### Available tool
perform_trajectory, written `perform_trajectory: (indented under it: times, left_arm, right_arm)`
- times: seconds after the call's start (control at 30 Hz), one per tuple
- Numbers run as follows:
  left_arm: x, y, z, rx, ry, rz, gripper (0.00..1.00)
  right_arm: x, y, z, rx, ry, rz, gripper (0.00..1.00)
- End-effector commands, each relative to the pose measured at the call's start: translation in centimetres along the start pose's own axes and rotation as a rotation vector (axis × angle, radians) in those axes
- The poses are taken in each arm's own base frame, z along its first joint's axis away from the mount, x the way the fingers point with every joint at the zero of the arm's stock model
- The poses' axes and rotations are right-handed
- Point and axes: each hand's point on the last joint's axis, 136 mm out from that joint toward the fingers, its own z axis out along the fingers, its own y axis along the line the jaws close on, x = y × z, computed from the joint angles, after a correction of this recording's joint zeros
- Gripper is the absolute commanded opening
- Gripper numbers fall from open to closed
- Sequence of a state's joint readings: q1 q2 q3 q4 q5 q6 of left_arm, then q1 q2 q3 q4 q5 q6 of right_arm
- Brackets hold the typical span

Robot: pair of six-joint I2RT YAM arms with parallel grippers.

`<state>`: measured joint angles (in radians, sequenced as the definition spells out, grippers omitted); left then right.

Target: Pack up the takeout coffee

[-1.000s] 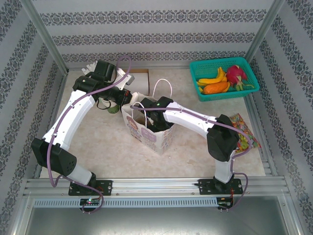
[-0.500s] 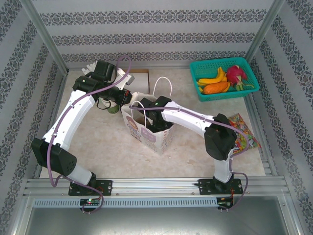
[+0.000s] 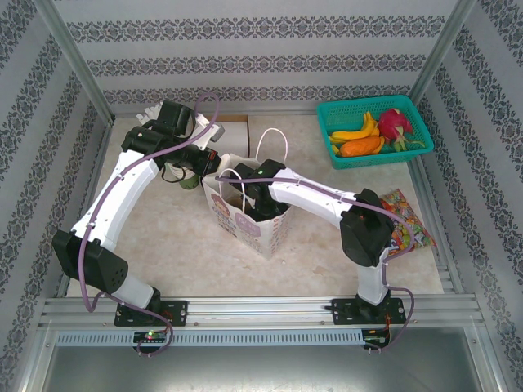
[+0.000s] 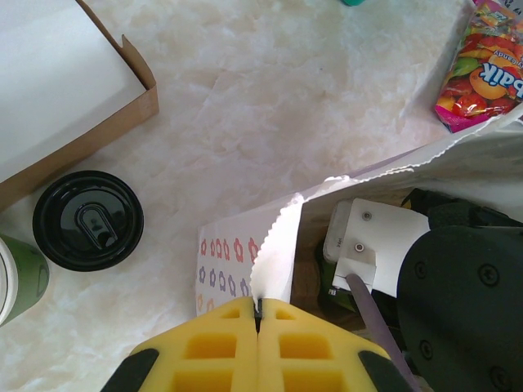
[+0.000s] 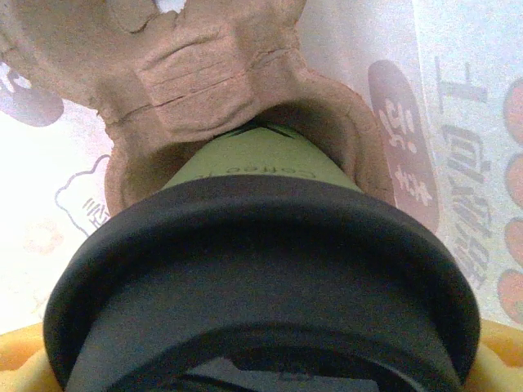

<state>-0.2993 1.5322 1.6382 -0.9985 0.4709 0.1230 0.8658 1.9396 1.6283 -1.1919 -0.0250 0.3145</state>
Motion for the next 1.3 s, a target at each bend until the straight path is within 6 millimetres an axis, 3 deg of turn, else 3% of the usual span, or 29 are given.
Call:
perform_trajectory:
  times: [0.0,0.2,0.47,0.57,1.27]
  left_arm:
    - [0.0,0.2,0.1,0.001,0.002,-0.012,0.00]
    - [0.0,0.2,0.1,0.003,0.004,-0.012,0.00]
    - [-0.1,0.1,-0.1,0.004,-0.003,-0.012,0.00]
    - [-0.1,0.1,-0.2,0.003,-0.004,-0.010,0.00]
    - [-0.2,-0.2,-0.6,0.007,-0.016,-0.008,0.00]
  right_arm:
    - [1.1,-1.3,2.9,0.049,0.094,0.026,0.63]
    - [0.4,-0.7,1.3,0.011,0.045,0.011,0.67]
    - [0.2,-0.1,-1.9,-0.030,-0.025,0.007,0.82]
    - [0.1,0.1,-2.8,-0.040,-0.036,0.002,0.98]
    - [-1.4,0.2,-8.1,-0.032,-0.194,0.004,0.98]
